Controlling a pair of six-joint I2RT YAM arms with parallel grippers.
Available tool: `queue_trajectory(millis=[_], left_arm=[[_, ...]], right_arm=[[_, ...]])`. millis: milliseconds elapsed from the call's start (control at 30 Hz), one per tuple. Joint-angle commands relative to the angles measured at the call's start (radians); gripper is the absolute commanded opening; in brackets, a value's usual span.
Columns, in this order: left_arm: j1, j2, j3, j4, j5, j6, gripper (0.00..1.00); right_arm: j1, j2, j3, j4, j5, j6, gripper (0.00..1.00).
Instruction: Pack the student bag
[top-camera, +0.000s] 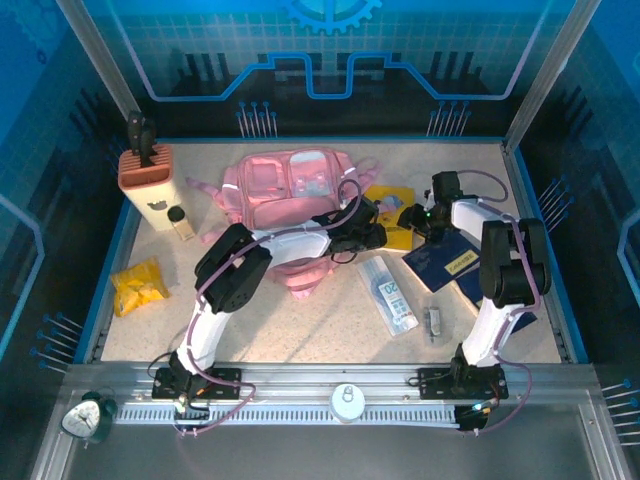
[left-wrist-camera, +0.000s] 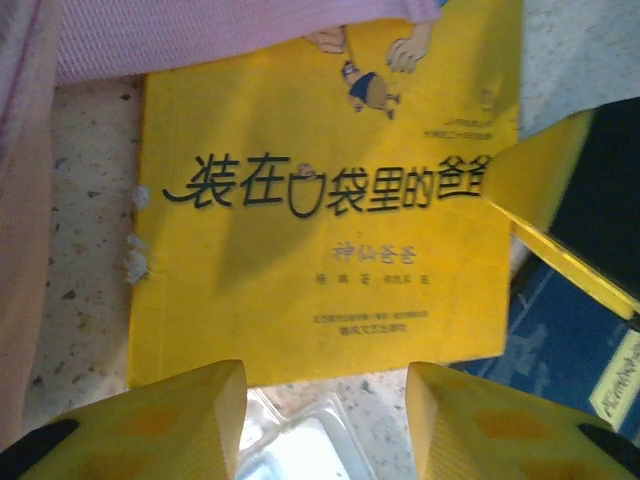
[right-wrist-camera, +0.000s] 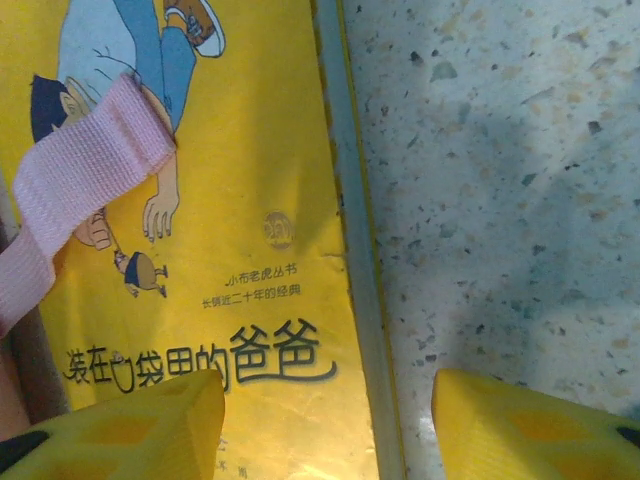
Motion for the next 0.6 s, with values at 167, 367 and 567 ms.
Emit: queue_trajectory(millis=[167, 367, 567], left_arm=[[0.019, 0.074, 0.085, -0.065, 0.027, 0.025, 0.45], [0.029, 0.099, 0.085, -0.098, 0.03, 0.023, 0.44], [0.031, 0.101, 0.069, -0.108, 0.023, 0.02, 0.44]], right_arm=[[0.02, 0.068, 0.083, -0.077, -0.072, -0.067, 0.58], [0.021, 0.021, 0.074, -0.06, -0.12, -0.071, 0.55], [0.012, -0.011, 0.09, -0.071, -0.153, -0.078, 0.51]])
